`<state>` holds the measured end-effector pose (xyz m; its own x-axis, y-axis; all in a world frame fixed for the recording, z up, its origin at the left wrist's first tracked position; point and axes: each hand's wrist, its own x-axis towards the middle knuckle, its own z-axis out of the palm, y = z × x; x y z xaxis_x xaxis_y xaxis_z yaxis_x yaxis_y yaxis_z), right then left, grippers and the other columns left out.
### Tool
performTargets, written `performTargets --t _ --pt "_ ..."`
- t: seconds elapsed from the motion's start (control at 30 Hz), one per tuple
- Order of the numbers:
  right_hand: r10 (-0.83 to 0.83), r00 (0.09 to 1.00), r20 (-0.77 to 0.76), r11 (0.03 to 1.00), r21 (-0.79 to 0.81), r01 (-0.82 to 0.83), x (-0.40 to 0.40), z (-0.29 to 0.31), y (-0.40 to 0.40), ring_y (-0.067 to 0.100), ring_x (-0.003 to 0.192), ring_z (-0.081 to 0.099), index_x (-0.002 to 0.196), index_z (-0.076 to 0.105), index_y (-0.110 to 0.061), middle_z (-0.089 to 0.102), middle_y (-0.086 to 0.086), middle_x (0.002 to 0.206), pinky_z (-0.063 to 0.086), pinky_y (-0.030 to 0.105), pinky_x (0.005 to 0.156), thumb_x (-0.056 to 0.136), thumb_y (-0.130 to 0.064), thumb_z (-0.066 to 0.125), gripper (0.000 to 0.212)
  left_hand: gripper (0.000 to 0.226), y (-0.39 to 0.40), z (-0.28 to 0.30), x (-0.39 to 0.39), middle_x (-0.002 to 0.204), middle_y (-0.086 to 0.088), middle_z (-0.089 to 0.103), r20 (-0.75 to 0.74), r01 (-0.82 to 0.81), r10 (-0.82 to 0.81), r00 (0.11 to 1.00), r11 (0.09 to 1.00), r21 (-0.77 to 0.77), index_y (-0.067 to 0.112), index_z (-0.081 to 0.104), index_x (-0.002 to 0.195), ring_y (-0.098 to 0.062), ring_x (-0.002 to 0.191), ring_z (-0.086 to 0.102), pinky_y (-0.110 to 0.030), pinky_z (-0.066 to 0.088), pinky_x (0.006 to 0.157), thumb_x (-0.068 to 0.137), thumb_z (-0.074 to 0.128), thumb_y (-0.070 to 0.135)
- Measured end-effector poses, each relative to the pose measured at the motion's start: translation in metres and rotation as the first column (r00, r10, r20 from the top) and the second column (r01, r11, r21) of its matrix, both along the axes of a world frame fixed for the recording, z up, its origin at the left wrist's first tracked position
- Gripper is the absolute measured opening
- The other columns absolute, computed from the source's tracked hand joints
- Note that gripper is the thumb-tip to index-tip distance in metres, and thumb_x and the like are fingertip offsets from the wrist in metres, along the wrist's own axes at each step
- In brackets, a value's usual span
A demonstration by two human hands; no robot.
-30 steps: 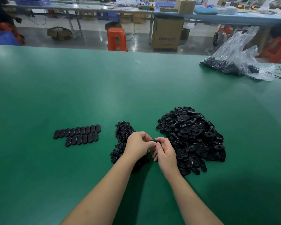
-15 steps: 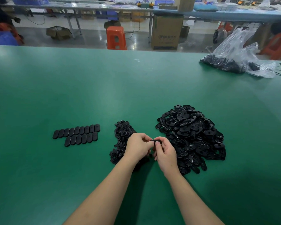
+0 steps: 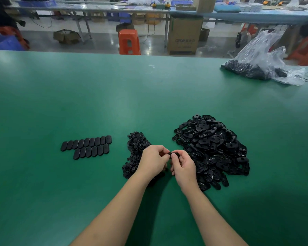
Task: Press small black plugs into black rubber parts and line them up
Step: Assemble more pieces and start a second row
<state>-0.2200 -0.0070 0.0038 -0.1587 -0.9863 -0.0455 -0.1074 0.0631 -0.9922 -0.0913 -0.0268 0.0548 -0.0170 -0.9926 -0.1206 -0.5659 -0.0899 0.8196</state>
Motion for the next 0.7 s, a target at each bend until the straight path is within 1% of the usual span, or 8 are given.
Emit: performTargets --t 0.07,0.2,0.27,0.37,0.47,0.6,0.63,0.7 --pt "0.002 1.000 -0.010 1.000 0.000 -0.002 0.001 0.000 0.000 0.010 0.051 0.051 0.096 0.063 -0.021 0.065 -0.007 0.066 0.045 0.028 0.051 0.103 -0.017 0.056 0.010 0.012 0.000 0.000 0.002 0.067 0.003 0.071 0.056 0.034 -0.032 0.998 0.999 -0.032 0.018 0.075 0.092 -0.006 0.055 0.062 -0.024 0.057 0.066 0.089 0.064 0.012" --pt "0.006 1.000 -0.007 1.000 0.006 -0.006 0.000 0.002 0.000 0.010 0.053 0.050 0.097 0.063 -0.021 0.065 -0.009 0.066 0.044 0.028 0.053 0.103 -0.017 0.055 0.011 0.028 0.001 -0.002 0.001 0.091 0.005 0.068 0.246 0.155 -0.105 0.964 0.969 -0.191 0.019 0.069 0.118 -0.014 0.082 0.062 -0.029 0.053 0.082 0.091 0.062 0.016" --pt "0.001 1.000 0.007 1.000 0.004 -0.001 0.000 0.003 0.000 0.008 0.053 0.051 0.099 0.065 -0.022 0.066 -0.010 0.067 0.044 0.024 0.050 0.104 -0.016 0.053 0.014 0.027 0.002 -0.004 0.002 0.098 0.004 0.070 0.387 0.243 -0.127 0.913 0.933 -0.267 0.023 0.067 0.118 -0.018 0.091 0.064 -0.033 0.053 0.082 0.093 0.058 0.021" --pt "0.003 0.998 0.061 1.000 0.000 -0.003 0.002 0.005 0.000 0.010 0.052 0.052 0.106 0.066 -0.026 0.066 -0.006 0.067 0.042 0.023 0.046 0.106 -0.016 0.049 0.020 0.022 0.006 -0.007 0.011 0.097 0.005 0.066 0.517 0.282 -0.055 0.854 0.884 -0.372 0.026 0.066 0.113 -0.020 0.087 0.066 -0.034 0.051 0.071 0.094 0.056 0.030" --pt "0.014 0.997 0.078 1.000 0.010 -0.014 0.002 0.006 0.002 0.012 0.055 0.053 0.114 0.063 -0.031 0.067 -0.003 0.072 0.043 0.024 0.048 0.106 -0.018 0.049 0.021 0.022 0.009 -0.009 0.035 0.099 0.008 0.063 0.472 0.160 0.067 0.879 0.891 -0.426 0.027 0.068 0.112 -0.018 0.083 0.065 -0.032 0.050 0.064 0.092 0.063 0.033" --pt "0.043 0.999 0.003 0.999 0.005 -0.043 0.002 0.006 0.003 0.011 0.059 0.056 0.111 0.064 -0.032 0.068 -0.005 0.075 0.046 0.031 0.054 0.106 -0.022 0.049 0.019 0.022 0.012 -0.015 0.102 0.090 0.013 0.057 0.381 -0.164 0.319 0.868 0.908 -0.386 0.025 0.069 0.111 -0.009 0.069 0.058 -0.023 0.043 0.054 0.092 0.067 0.035" --pt "0.043 0.999 -0.008 0.999 0.003 -0.043 0.002 0.007 0.003 0.011 0.058 0.055 0.109 0.065 -0.031 0.068 -0.005 0.075 0.046 0.032 0.054 0.106 -0.021 0.049 0.018 0.023 0.014 -0.018 0.123 0.089 0.011 0.058 0.368 -0.240 0.383 0.848 0.894 -0.377 0.022 0.070 0.112 -0.011 0.070 0.059 -0.025 0.047 0.055 0.093 0.067 0.034" --pt "0.044 0.999 -0.023 0.999 0.009 -0.044 0.002 0.008 0.004 0.010 0.058 0.055 0.106 0.065 -0.030 0.068 -0.006 0.073 0.046 0.033 0.054 0.105 -0.020 0.050 0.018 0.025 0.022 -0.024 0.162 0.095 0.001 0.064 0.360 -0.399 0.514 0.779 0.848 -0.349 0.018 0.071 0.114 -0.021 0.082 0.063 -0.032 0.052 0.066 0.092 0.068 0.032"
